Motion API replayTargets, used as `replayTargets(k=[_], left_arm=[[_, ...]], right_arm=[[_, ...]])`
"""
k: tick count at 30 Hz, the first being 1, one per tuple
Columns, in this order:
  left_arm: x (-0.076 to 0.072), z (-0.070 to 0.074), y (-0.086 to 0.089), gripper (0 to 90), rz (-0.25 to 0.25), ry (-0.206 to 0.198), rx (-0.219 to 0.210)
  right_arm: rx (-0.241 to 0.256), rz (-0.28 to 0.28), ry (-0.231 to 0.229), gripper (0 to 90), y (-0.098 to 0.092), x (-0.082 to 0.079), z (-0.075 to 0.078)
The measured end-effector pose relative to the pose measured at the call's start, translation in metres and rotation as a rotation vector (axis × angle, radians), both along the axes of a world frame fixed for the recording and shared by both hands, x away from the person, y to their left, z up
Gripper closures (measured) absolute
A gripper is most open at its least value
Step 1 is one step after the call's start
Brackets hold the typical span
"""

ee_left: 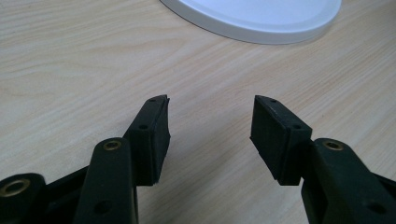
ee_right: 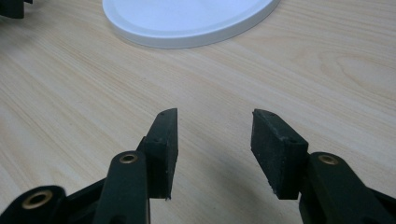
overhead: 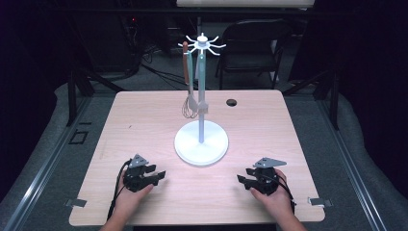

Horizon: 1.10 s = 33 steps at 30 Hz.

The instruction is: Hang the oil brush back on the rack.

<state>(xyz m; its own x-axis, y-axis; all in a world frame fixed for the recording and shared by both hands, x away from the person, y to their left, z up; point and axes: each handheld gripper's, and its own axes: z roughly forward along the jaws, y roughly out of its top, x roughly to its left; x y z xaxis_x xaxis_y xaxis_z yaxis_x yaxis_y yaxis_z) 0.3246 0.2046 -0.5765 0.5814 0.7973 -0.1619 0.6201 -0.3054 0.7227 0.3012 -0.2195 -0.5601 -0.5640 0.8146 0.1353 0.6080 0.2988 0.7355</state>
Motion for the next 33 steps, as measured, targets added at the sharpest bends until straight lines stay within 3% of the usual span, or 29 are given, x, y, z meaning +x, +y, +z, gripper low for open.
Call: replayTargets(k=[23,33], left_arm=[[0.0011,-0.0024,-0.0027,46.2,-0.004,0.007,0.017],[0.0034,-0.0035,-0.0037,44.5,0.016,0.006,0.009]], right_arm=[[0.000,-0.004,0.018,48.1,0.0043,0.0005,-0.0061],[-0.013,0.000,0.005,44.7,0.0013,0.0002,-0.0057]])
